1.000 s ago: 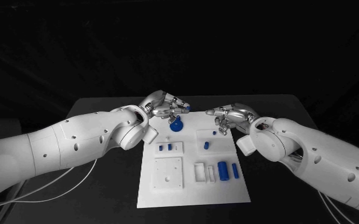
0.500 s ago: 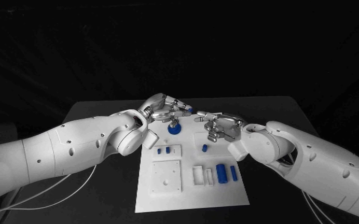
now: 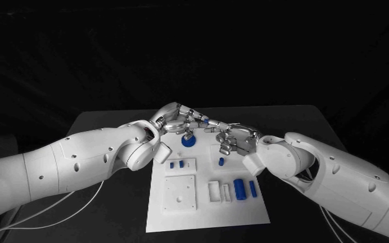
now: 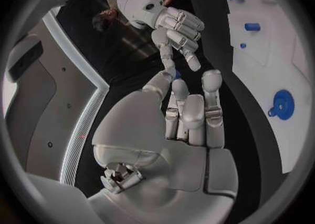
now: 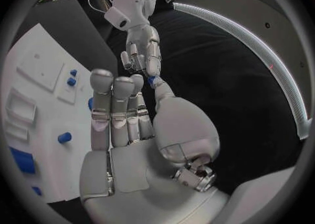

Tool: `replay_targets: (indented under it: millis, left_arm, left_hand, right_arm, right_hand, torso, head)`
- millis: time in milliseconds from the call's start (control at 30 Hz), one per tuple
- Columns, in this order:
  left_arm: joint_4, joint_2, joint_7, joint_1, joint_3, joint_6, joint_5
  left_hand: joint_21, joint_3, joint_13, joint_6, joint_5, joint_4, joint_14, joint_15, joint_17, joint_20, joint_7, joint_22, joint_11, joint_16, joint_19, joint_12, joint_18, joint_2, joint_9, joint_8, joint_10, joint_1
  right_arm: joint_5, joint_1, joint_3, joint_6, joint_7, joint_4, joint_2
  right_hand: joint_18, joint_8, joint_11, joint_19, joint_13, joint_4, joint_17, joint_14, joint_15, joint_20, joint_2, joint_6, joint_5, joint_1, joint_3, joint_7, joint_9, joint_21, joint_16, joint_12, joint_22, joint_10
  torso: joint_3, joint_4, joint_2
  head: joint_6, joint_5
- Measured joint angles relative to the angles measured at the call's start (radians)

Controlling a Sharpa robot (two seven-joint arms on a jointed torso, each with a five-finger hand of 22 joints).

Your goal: Assemble the parts on the task board

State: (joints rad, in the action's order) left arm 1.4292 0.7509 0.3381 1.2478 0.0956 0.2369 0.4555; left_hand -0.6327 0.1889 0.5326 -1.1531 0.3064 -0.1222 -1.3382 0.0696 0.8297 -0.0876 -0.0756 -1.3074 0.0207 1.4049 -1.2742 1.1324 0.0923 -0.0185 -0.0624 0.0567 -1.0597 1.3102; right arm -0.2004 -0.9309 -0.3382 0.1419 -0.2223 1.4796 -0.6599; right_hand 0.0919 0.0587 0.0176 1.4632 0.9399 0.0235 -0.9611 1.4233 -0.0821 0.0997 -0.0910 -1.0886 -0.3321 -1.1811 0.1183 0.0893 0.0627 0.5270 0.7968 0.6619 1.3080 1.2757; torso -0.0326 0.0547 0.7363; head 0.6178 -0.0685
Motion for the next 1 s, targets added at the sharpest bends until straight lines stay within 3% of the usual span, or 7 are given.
replay_targets:
  millis: [100, 167, 367, 533, 733, 1000]
  left_arm:
    - [-0.001, 0.000, 0.001, 0.000, 0.000, 0.000, 0.007]
    - [-0.001, 0.000, 0.001, 0.000, 0.000, 0.000, 0.012]
    - [-0.006, 0.001, 0.001, 0.000, 0.000, 0.002, 0.024]
    - [-0.009, 0.003, 0.001, 0.000, 0.000, 0.002, 0.029]
    - [-0.009, 0.003, 0.001, 0.000, 0.000, 0.002, 0.033]
    - [-0.009, 0.003, 0.001, 0.000, 0.000, 0.002, 0.036]
  left_hand:
    - [0.006, 0.000, -0.010, 0.000, -0.005, 0.000, 0.004, 0.004, -0.009, 0.000, 0.000, 0.000, 0.000, -0.011, 0.000, -0.021, 0.000, 0.000, 0.000, 0.000, -0.001, 0.000]
    - [0.016, -0.002, -0.080, 0.000, -0.010, -0.004, 0.010, 0.004, -0.030, -0.004, 0.000, 0.000, -0.003, -0.026, 0.004, -0.127, 0.000, -0.002, 0.000, 0.001, -0.008, -0.002]
    - [0.034, 0.016, -0.222, -0.003, -0.013, -0.005, 0.022, -0.001, -0.056, -0.002, -0.003, 0.000, -0.010, -0.040, 0.010, -0.359, -0.001, -0.002, 0.000, 0.004, -0.051, -0.002]
    - [0.047, 0.026, -0.289, -0.006, -0.013, -0.007, 0.026, -0.004, -0.076, 0.002, -0.006, 0.000, -0.014, -0.054, 0.013, -0.496, 0.000, -0.002, 0.000, 0.004, -0.097, -0.002]
    - [0.048, 0.026, -0.285, -0.010, -0.013, -0.007, 0.025, -0.004, -0.074, 0.002, -0.003, -0.001, -0.013, -0.054, 0.013, -0.526, 0.000, 0.002, 0.000, 0.004, -0.115, 0.002]
    - [0.052, 0.026, -0.272, -0.010, -0.013, -0.007, 0.025, -0.004, -0.075, 0.002, -0.003, -0.001, -0.014, -0.057, 0.013, -0.524, 0.000, 0.002, -0.001, 0.004, -0.114, 0.002]
  right_arm:
    - [0.006, 0.000, 0.000, -0.004, 0.007, 0.000, 0.001]
    - [0.009, 0.000, 0.000, -0.007, 0.012, 0.000, 0.001]
    - [0.016, 0.000, 0.000, -0.012, 0.023, -0.001, 0.001]
    - [0.019, 0.000, 0.000, -0.014, 0.028, -0.004, 0.000]
    - [0.021, 0.000, 0.000, -0.014, 0.032, -0.005, 0.000]
    - [0.022, 0.000, 0.000, -0.014, 0.035, -0.006, 0.000]
  right_hand:
    - [0.000, 0.000, 0.000, 0.000, 0.000, 0.000, 0.000, 0.000, 0.000, 0.000, 0.000, 0.000, 0.000, 0.000, 0.000, 0.000, 0.000, 0.000, 0.001, 0.000, 0.000, 0.000]
    - [0.000, 0.000, 0.000, 0.000, 0.001, 0.000, 0.000, 0.000, 0.000, 0.000, 0.000, 0.000, 0.000, 0.000, 0.000, 0.000, 0.000, 0.000, 0.001, 0.000, 0.000, 0.000]
    - [0.000, 0.000, 0.000, 0.000, 0.001, 0.000, 0.000, 0.000, 0.000, 0.000, -0.004, 0.001, 0.007, 0.004, 0.000, -0.001, 0.000, 0.000, 0.001, 0.000, 0.000, 0.000]
    - [0.000, 0.000, 0.000, 0.000, 0.002, 0.002, 0.000, 0.000, 0.000, 0.000, -0.007, 0.001, 0.007, 0.001, 0.002, -0.001, 0.000, 0.000, 0.001, 0.000, 0.000, 0.000]
    - [0.000, 0.000, 0.000, 0.000, 0.003, 0.003, -0.001, 0.000, 0.000, 0.000, -0.016, 0.001, 0.015, -0.008, 0.002, -0.001, 0.000, 0.000, 0.001, 0.000, 0.000, 0.000]
    - [0.000, 0.000, 0.000, 0.000, 0.006, 0.057, -0.001, 0.000, 0.000, 0.000, -0.027, 0.001, 0.022, -0.018, -0.051, -0.001, 0.000, 0.005, 0.005, 0.004, 0.000, 0.000]
  torso:
    - [-0.0002, 0.0000, 0.000]
    - [-0.0003, 0.0000, 0.000]
    - [-0.0003, 0.0005, 0.000]
    - [-0.0003, 0.0010, 0.000]
    - [0.0004, 0.0012, 0.000]
    - [0.0004, 0.0011, 0.000]
  head:
    - [-0.001, 0.000]
    - [-0.001, 0.000]
    - [-0.002, -0.001]
    - [-0.003, -0.002]
    - [-0.003, -0.001]
    - [-0.004, 0.001]
